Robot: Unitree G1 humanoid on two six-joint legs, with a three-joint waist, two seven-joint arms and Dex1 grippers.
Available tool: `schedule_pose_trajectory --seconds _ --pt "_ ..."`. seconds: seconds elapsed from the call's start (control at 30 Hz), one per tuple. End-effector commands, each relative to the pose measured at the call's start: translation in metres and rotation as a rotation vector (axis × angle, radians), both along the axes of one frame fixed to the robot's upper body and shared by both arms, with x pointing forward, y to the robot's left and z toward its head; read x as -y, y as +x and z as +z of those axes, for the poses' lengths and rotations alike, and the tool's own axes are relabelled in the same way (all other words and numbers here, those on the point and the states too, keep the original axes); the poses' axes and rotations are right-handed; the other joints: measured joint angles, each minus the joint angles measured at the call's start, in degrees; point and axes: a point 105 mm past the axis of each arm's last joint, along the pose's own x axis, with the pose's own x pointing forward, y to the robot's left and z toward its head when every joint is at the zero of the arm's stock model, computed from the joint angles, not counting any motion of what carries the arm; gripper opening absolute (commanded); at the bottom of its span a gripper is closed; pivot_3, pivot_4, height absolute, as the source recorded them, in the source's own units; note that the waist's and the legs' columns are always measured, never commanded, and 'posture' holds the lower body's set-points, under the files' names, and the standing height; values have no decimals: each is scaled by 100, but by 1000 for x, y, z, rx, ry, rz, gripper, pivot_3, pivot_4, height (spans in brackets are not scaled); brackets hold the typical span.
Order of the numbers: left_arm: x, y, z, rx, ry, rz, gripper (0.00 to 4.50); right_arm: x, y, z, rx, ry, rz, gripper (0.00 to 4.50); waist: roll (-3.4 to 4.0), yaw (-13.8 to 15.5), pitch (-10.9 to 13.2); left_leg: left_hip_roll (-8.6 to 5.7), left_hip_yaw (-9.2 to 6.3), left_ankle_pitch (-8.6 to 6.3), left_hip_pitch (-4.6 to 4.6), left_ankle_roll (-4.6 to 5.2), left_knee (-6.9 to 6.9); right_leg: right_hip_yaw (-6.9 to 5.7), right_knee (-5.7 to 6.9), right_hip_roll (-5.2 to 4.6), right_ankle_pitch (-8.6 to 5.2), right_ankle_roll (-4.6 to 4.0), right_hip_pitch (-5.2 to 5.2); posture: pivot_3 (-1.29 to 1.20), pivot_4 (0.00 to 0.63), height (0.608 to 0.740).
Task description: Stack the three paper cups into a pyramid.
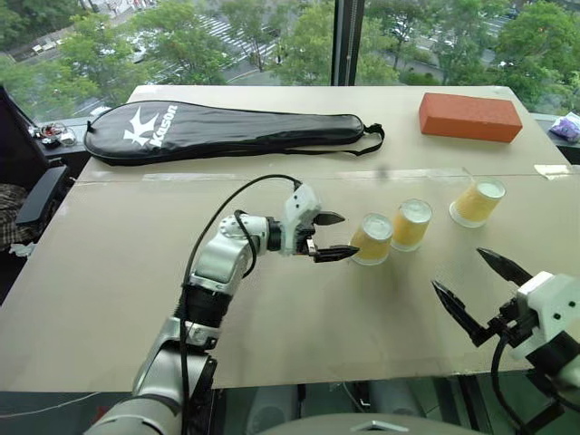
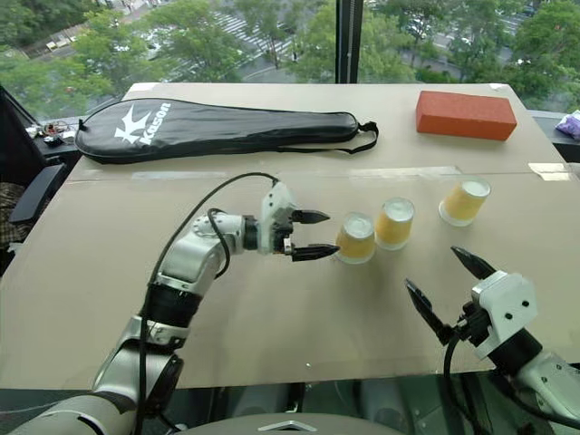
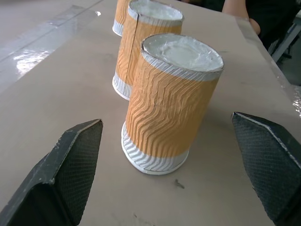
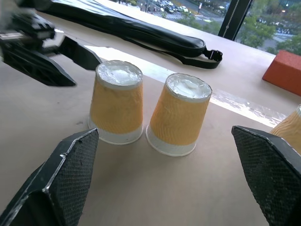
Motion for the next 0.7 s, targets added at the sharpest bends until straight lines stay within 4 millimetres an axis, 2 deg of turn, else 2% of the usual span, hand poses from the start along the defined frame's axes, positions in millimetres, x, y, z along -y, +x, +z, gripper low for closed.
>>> schedule_pose_trajectory --seconds 0.03,0.13,0.27,0.37,0.53,0.7 --pt "-15 -16 13 45 -33 -3 4487 7 6 4 5 -3 2 4500 6 -16 -1 0 1 0 2 0 -2 5 0 0 3 -5 -1 0 150 740" --pt "-31 -32 18 18 -94 25 4487 8 10 3 -8 -16 16 4500 8 -12 0 2 1 0 4 0 -5 6 0 1 3 -6 -1 0 150 740" --pt "-50 -54 18 5 -109 55 4487 33 35 12 19 -16 -106 4500 8 -8 1 7 4 0 5 1 -4 8 0 -4 -3 4 -1 0 150 740" --pt "-59 -73 21 -2 -137 63 4487 38 49 19 27 -2 -107 4500 8 -39 1 6 15 0 11 1 0 21 0 -8 -7 12 2 0 150 740" --pt "-70 -91 17 -18 -146 118 4487 37 58 18 15 -12 -73 4500 11 5 3 6 16 0 9 0 -4 9 0 -4 -6 9 1 0 150 740" --pt "-69 -102 9 -21 -139 153 4487 59 78 14 8 -33 -194 4500 12 -9 4 5 19 -1 8 1 -7 16 -4 -4 -6 9 1 0 150 740"
